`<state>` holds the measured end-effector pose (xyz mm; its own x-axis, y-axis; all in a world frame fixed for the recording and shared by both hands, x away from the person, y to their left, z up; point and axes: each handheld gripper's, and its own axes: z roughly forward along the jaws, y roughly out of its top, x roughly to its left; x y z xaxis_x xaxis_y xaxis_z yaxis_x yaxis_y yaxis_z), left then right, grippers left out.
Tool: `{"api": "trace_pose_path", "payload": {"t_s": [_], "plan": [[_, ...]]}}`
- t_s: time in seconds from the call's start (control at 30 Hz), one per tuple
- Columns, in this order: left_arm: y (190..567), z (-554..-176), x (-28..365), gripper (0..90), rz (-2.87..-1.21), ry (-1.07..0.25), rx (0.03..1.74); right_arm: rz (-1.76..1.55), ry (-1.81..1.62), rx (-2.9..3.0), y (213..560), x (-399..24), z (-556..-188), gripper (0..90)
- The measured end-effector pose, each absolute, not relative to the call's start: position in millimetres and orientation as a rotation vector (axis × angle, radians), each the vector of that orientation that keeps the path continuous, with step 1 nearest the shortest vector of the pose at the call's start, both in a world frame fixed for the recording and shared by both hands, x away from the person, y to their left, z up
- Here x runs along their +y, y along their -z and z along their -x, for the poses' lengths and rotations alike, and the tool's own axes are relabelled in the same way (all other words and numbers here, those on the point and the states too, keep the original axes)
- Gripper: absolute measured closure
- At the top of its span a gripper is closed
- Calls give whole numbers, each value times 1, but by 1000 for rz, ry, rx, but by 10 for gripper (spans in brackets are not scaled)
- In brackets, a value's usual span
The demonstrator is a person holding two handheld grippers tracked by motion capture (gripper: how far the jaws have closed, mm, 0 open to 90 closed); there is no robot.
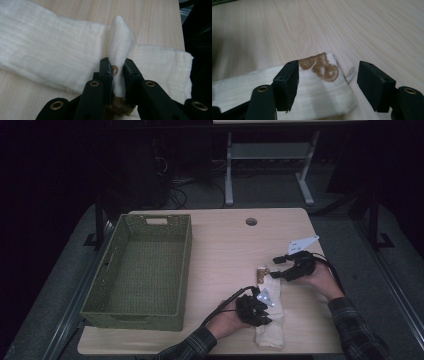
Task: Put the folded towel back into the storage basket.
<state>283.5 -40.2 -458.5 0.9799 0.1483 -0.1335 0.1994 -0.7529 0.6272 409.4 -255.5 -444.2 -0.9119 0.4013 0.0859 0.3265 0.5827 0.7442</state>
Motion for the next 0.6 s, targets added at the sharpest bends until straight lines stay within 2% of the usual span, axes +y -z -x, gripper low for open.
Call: {"api": "trace_pose_path", "payload": {"t_s": [0.6], "plan": [[459, -285, -39, 786, -2429, 112, 246, -580, -1125, 2812, 470, -236, -427, 363]]}}
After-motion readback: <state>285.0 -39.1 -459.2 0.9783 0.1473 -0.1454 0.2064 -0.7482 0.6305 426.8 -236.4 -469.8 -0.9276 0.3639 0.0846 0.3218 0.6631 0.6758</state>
